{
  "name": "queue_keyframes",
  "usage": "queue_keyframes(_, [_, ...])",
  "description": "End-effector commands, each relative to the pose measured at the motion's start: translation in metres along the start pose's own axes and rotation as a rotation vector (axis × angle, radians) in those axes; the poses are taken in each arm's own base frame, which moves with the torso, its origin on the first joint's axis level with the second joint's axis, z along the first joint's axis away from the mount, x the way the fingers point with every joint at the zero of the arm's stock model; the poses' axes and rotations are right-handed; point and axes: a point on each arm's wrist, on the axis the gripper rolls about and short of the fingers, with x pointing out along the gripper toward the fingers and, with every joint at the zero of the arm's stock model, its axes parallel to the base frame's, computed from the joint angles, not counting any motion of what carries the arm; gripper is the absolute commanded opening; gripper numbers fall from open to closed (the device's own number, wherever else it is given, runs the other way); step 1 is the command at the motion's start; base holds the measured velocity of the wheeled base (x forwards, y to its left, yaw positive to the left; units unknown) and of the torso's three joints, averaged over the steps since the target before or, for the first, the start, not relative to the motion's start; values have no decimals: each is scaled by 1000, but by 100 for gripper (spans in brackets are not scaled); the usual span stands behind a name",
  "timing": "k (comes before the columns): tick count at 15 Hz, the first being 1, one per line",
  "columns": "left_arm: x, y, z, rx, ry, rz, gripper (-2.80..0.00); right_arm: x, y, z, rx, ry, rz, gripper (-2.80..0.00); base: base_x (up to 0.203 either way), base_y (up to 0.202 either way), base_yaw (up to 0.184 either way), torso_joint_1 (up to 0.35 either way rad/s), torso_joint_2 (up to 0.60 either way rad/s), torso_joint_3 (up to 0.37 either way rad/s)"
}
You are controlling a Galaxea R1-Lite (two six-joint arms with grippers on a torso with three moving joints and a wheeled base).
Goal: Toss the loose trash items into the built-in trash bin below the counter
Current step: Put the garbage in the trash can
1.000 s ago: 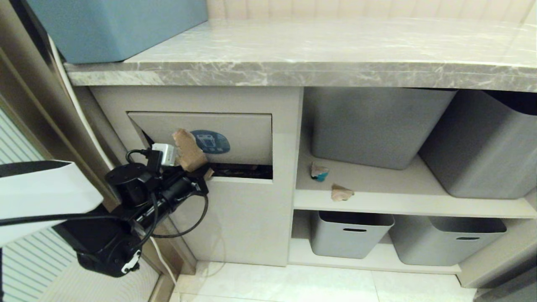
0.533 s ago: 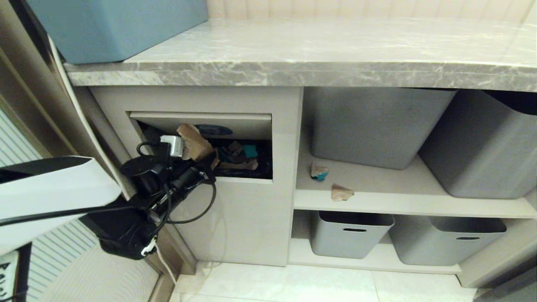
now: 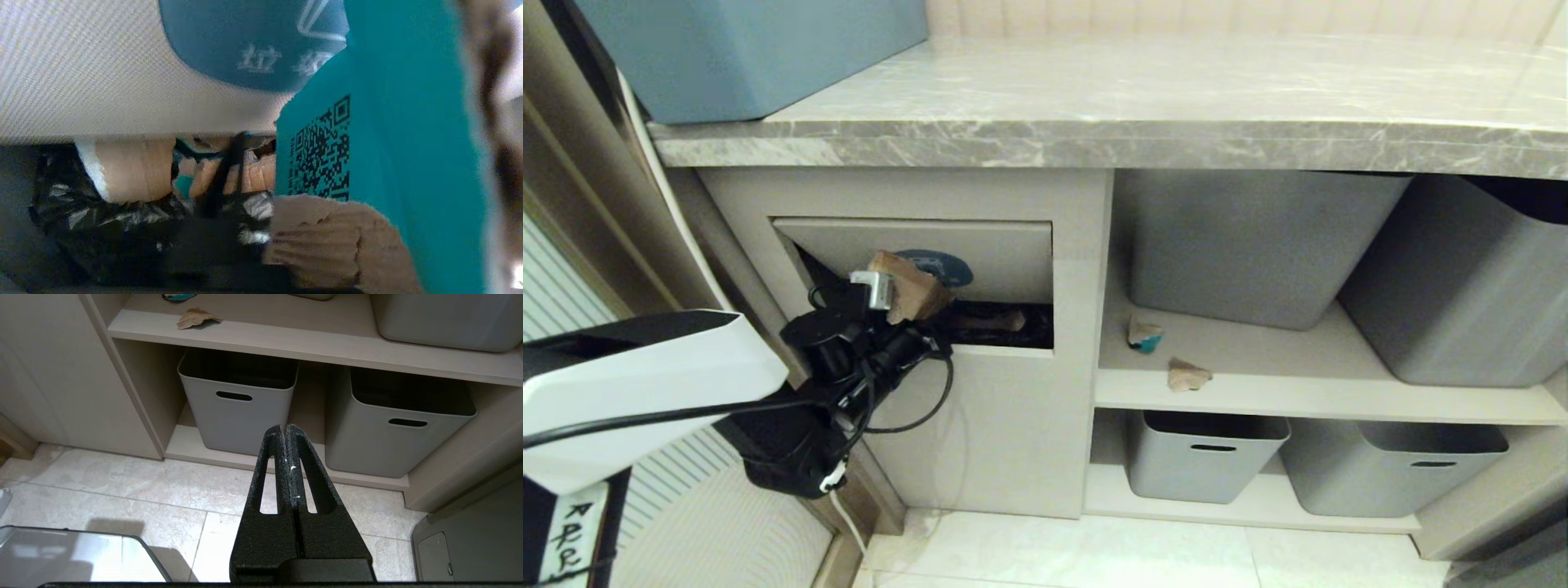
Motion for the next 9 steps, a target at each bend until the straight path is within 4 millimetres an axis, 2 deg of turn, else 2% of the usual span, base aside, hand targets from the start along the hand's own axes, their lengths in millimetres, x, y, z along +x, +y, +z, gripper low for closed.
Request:
queue_keyframes(1, [5,-4,-3,-2,-11,-13,0,0,0,0,3,2,1,-280,0,0,0,0,0,0])
queue_keyframes(4, [12,-12,-2,-6,-38,-3,0,0,0,0,7,2,-3,-280,0,0,0,0,0,0])
queue_keyframes(7, [28,-12,5,-2,-81,4,0,0,0,0,11,1,-7,-280,0,0,0,0,0,0])
queue_keyframes(9, [33,-10,2,-5,-80,42,0,0,0,0,12,-2,-7,-280,0,0,0,0,0,0])
